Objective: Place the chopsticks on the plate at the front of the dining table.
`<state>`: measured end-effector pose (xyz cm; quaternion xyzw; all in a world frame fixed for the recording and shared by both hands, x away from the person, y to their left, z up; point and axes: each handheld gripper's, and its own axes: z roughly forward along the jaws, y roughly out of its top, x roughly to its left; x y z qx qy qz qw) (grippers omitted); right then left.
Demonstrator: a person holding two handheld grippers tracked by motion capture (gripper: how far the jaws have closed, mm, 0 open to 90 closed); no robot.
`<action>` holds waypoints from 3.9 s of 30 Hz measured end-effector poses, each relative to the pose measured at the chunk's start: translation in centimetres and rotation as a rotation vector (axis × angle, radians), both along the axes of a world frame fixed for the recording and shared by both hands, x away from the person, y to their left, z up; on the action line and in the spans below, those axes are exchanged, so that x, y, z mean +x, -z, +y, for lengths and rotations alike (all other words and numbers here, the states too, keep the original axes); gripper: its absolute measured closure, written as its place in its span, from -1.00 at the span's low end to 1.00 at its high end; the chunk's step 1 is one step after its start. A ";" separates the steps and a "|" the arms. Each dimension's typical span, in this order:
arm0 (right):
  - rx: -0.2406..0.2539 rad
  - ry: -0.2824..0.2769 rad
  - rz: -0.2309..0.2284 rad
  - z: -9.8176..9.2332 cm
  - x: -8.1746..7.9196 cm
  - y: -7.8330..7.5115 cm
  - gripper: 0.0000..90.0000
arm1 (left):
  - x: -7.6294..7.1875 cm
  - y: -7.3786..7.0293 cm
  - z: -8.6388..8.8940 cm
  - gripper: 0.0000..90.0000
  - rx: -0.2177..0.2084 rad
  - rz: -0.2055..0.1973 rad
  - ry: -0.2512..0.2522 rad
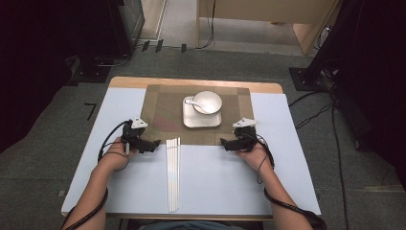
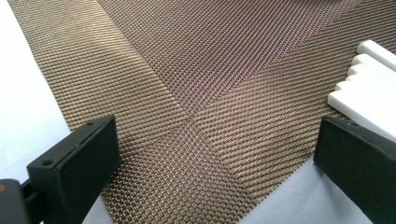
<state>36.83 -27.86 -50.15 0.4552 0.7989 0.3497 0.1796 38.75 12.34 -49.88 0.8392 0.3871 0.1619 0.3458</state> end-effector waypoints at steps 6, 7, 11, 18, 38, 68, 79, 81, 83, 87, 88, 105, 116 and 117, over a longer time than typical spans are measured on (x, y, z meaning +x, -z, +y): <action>-0.017 -0.031 0.009 0.1 0.2 -0.3 -0.69 | 0.0 0.0 0.0 -1.00 0.001 -0.002 0.000; -0.019 -0.035 0.011 0.1 0.2 -0.4 -0.68 | 0.0 0.0 0.0 -1.00 0.002 -0.003 0.000; -0.022 -0.032 0.020 0.2 0.3 -0.5 -0.67 | 0.0 0.0 0.0 -1.00 0.002 -0.003 0.000; -0.035 -0.017 0.030 0.5 0.3 -0.8 -0.50 | 0.0 0.0 0.0 -1.00 0.003 -0.003 0.000; 0.022 -0.103 0.017 4.0 0.0 -1.8 -0.47 | 0.0 0.0 0.0 -1.00 0.002 -0.004 0.000; 0.033 -0.147 -0.008 6.4 -0.9 -2.0 -0.46 | -0.1 0.0 -0.2 -1.00 0.010 -0.004 -0.015; 0.047 -0.162 -0.002 7.3 -1.1 -2.0 -0.45 | -0.2 0.0 -0.2 -1.00 0.008 -0.007 -0.021; 0.046 -0.168 -0.005 7.4 -1.0 -1.9 -0.45 | -0.2 0.0 -0.2 -1.00 0.006 -0.008 -0.021; 0.044 -0.174 -0.005 7.6 -1.0 -1.9 -0.46 | -0.2 0.0 -0.2 -1.00 0.006 -0.007 -0.021; 0.039 -0.178 -0.011 7.8 -1.0 -1.8 -0.46 | -0.2 0.0 -0.2 -1.00 0.007 -0.007 -0.020; 0.040 -0.178 -0.010 7.9 -1.0 -1.8 -0.46 | -0.2 0.0 -0.2 -1.00 0.007 -0.007 -0.020; 0.036 -0.210 -0.012 9.4 -1.1 -1.6 -0.45 | -0.2 0.1 -0.2 -1.00 0.006 -0.009 -0.021; 0.026 -0.223 -0.012 10.0 -1.2 -1.3 -0.44 | -0.2 0.1 -0.2 -1.00 0.006 -0.009 -0.021; 0.029 -0.224 -0.014 10.1 -1.2 -1.3 -0.44 | -0.2 0.1 -0.2 -1.00 0.006 -0.010 -0.021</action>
